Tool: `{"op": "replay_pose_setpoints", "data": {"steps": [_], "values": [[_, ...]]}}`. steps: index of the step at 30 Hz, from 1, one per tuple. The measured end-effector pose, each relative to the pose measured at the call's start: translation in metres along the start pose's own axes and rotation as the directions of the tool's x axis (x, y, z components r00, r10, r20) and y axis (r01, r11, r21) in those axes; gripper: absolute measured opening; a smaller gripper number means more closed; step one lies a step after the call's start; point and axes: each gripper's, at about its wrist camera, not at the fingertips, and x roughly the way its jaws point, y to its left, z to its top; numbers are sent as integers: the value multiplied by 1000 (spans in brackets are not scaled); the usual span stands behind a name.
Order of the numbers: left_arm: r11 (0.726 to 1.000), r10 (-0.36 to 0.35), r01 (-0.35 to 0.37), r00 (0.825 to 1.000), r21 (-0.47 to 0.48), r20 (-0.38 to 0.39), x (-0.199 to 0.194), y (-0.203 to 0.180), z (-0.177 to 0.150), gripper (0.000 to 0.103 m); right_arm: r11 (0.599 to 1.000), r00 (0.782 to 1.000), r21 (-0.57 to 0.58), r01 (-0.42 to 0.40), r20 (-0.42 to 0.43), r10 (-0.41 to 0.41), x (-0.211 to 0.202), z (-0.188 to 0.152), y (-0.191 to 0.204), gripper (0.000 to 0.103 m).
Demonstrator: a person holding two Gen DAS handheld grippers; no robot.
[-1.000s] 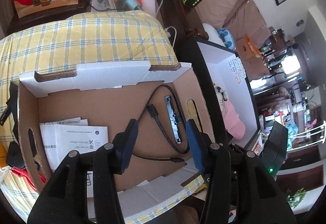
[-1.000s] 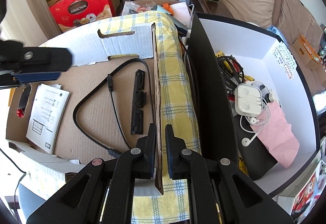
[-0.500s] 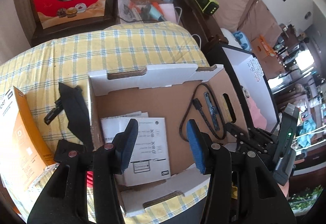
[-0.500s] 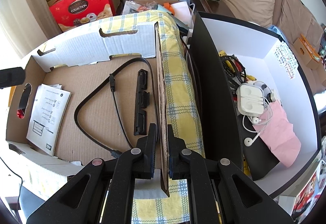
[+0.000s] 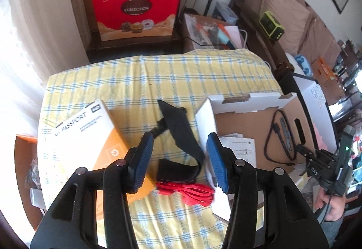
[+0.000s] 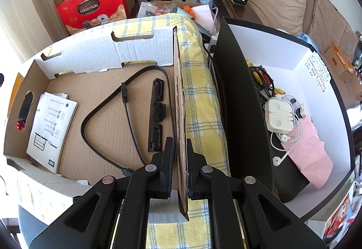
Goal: Organize objects
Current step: 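Withdraw the left gripper from the box toward the second black clip, then grasp the second black plastic clip with the left gripper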
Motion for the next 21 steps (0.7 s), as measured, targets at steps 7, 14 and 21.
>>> {"op": "replay_pose_setpoints", "data": {"steps": [7,14,21], "values": [[999,34,-33,996,18,-78,33,21,12,46,1000,1000,-3,6,-1,-6,1,1,3,8],[983,107,-80,980,163,-167,67,12,21,44,1000,1000,-7,5,-11,-5,3,1,3,8],[955,177,-109,956,276,-234,94,0,21,37,1000,1000,0,3,-14,-3,5,2,3,9]]}}
